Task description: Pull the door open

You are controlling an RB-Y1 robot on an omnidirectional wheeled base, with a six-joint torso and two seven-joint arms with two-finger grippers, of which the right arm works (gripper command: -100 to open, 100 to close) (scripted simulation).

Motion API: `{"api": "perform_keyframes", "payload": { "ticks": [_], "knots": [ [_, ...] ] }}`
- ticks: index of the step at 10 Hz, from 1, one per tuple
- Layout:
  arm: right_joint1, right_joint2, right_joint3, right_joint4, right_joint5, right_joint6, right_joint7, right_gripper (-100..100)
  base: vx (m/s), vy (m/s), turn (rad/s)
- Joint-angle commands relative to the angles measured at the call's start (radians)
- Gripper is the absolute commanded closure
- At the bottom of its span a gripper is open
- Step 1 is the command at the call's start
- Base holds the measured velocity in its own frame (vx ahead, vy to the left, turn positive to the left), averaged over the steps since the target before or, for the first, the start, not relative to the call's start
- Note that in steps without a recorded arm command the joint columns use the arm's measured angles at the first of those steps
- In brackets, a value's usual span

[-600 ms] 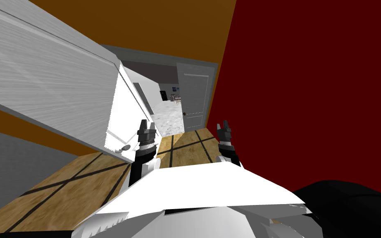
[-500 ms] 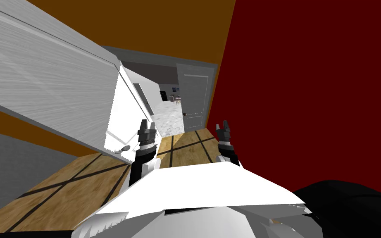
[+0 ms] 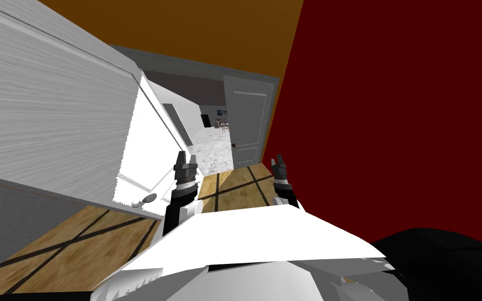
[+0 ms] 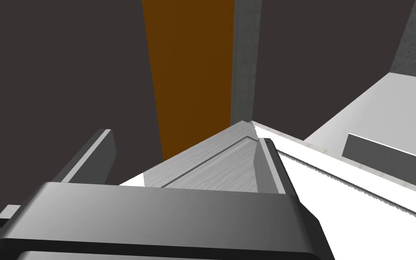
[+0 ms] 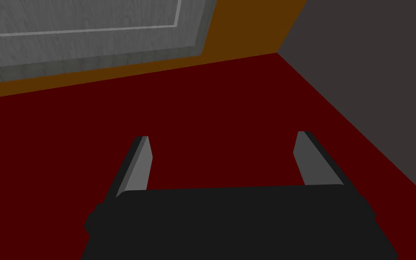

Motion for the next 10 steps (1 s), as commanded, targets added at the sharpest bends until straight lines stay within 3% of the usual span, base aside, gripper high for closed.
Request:
{"api": "perform_keyframes", "payload": {
  "ticks": [1, 6, 10],
  "knots": [
    [-0.016, -0.012, -0.001, 0.039, 0.011, -0.012, 0.027, -100, 0.162, 0.041, -0.028],
    [-0.055, -0.039, -0.002, 0.136, 0.039, -0.041, 0.092, -100, 0.116, 0.057, -0.025],
    [-0.100, -0.065, -0.004, 0.251, 0.072, -0.076, 0.169, -100, 0.127, 0.066, -0.030]
  ]
}}
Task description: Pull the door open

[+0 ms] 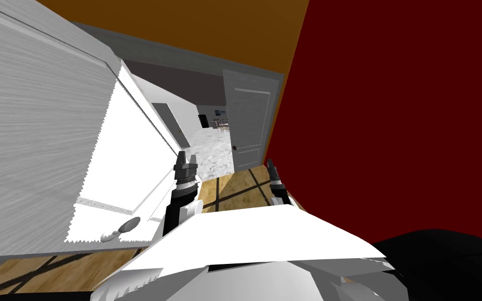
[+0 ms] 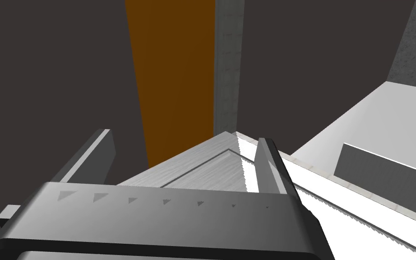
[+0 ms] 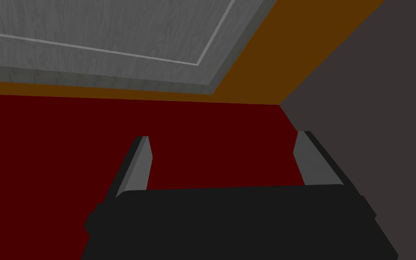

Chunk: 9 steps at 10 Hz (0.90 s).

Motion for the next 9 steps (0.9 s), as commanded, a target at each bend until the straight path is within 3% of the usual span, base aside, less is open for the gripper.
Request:
{"api": "perform_keyframes", "payload": {
  "ticks": [1, 9],
  "knots": [
    [-0.015, -0.010, -0.001, 0.041, 0.012, -0.014, 0.030, -100, 0.117, 0.069, -0.041],
    [-0.085, -0.043, -0.003, 0.216, 0.062, -0.066, 0.148, -100, 0.099, 0.061, -0.026]
  ]
}}
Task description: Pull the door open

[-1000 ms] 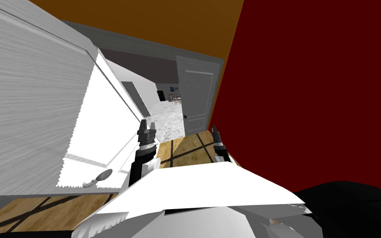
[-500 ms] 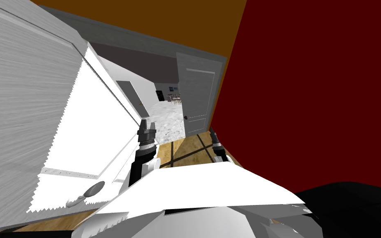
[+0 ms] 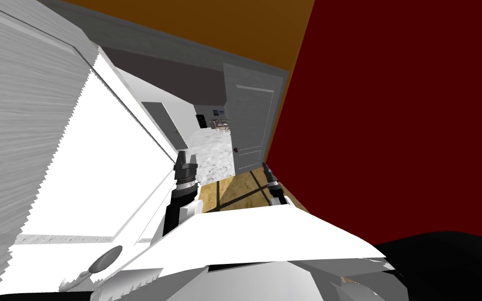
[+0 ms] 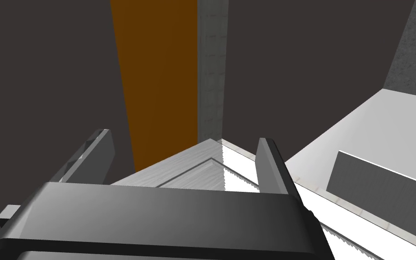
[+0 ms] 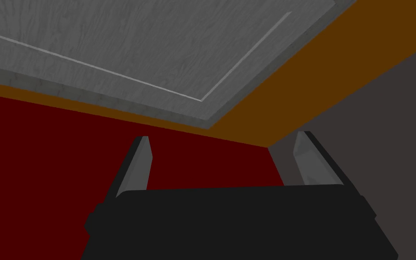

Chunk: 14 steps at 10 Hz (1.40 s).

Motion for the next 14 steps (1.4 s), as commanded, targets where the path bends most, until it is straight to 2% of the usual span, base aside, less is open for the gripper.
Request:
{"api": "perform_keyframes", "payload": {
  "ticks": [1, 14],
  "knots": [
    [-0.011, -0.006, 0.001, 0.029, 0.011, -0.007, 0.026, -100, 0.096, 0.062, -0.029],
    [-0.132, -0.052, -0.004, 0.332, 0.099, -0.098, 0.231, -100, 0.096, 0.067, -0.028]
  ]
}}
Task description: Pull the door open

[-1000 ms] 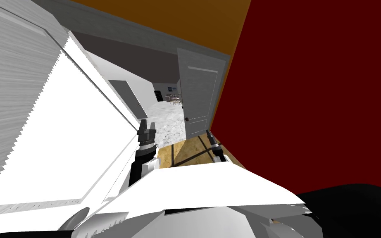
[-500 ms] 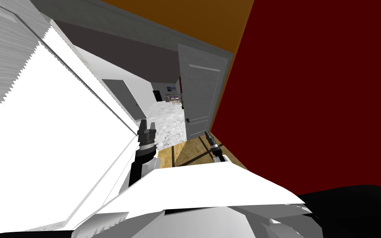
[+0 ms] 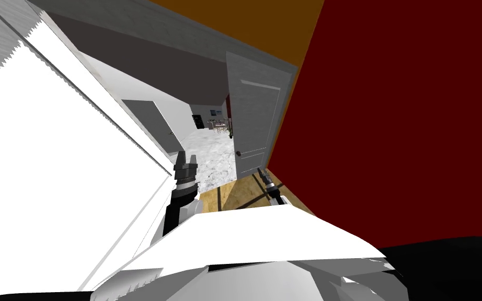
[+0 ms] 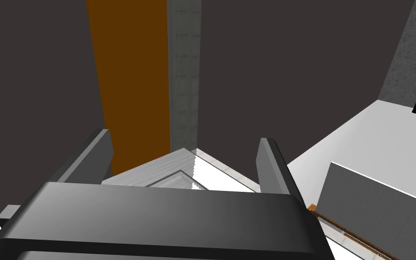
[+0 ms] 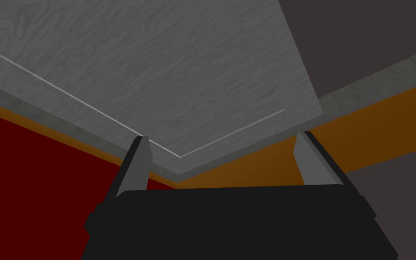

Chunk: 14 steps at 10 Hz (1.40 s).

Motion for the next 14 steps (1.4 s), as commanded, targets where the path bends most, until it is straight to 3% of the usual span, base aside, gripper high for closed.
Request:
{"api": "perform_keyframes", "payload": {
  "ticks": [1, 14],
  "knots": [
    [-0.015, -0.006, -0.001, 0.039, 0.011, -0.013, 0.027, -100, 0.093, 0.070, -0.030],
    [-0.129, -0.041, -0.005, 0.325, 0.094, -0.099, 0.220, -100, 0.090, 0.067, -0.027]
  ]
}}
